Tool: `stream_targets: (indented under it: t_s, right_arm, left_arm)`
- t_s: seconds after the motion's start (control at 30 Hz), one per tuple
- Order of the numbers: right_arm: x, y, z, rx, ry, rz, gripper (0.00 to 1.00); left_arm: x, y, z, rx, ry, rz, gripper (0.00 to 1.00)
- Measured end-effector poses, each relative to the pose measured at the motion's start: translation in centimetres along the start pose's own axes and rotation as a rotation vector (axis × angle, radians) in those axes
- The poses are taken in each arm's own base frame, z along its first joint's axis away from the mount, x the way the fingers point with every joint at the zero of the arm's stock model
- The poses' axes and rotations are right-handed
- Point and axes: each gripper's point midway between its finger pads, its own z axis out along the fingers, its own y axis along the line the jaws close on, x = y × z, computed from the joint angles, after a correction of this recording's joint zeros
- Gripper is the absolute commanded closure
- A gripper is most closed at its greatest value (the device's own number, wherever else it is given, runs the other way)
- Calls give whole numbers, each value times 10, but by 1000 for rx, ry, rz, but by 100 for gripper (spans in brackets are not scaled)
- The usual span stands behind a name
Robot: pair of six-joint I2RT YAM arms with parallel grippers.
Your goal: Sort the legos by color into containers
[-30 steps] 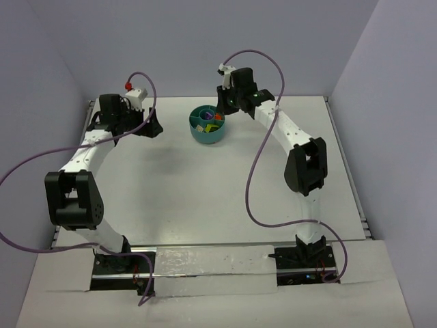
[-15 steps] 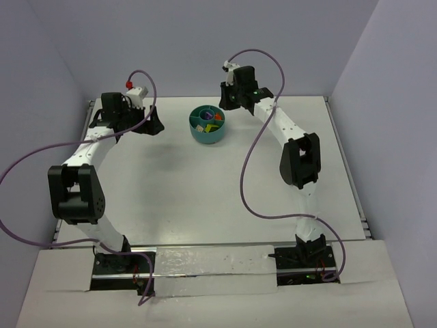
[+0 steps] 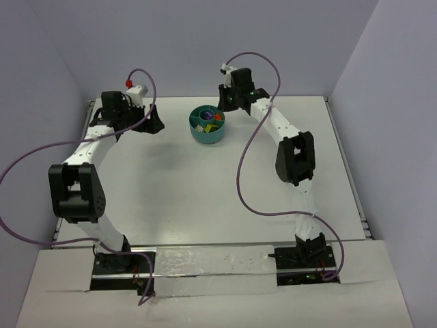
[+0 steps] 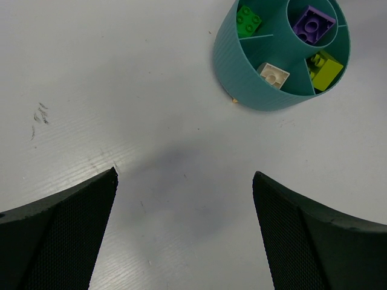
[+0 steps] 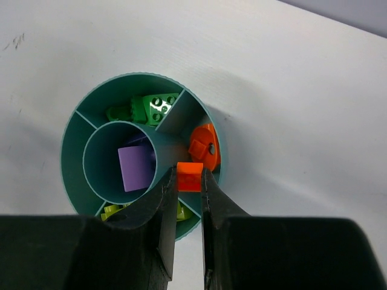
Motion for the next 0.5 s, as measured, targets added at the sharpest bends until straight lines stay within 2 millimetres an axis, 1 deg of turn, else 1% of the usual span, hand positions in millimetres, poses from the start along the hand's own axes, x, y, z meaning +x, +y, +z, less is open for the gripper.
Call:
stream_targets:
  t_s: [0.03, 0.1, 0.23, 0.37, 0.43, 0.5]
  right_arm:
    - [-1, 0, 0, -1, -3, 0, 83]
    - [-2, 0, 0, -2, -4, -1, 72]
    - [4, 0, 4, -6, 10, 5, 64]
    - [8, 0, 7, -9, 21, 11, 59]
    - [10, 0, 8, -12, 25, 13, 51]
    - [11, 1, 9, -16, 28, 14, 48]
  left_arm:
    - [1, 0, 0, 0, 2, -1, 1]
    - [2, 1, 1, 0, 5, -2, 1]
    - [2, 1, 2, 1, 7, -4, 1]
    - [2, 1, 2, 0, 5, -3, 1]
    - [0, 1, 2, 1, 2, -1, 1]
    - [0, 1, 2, 1, 1, -1, 1]
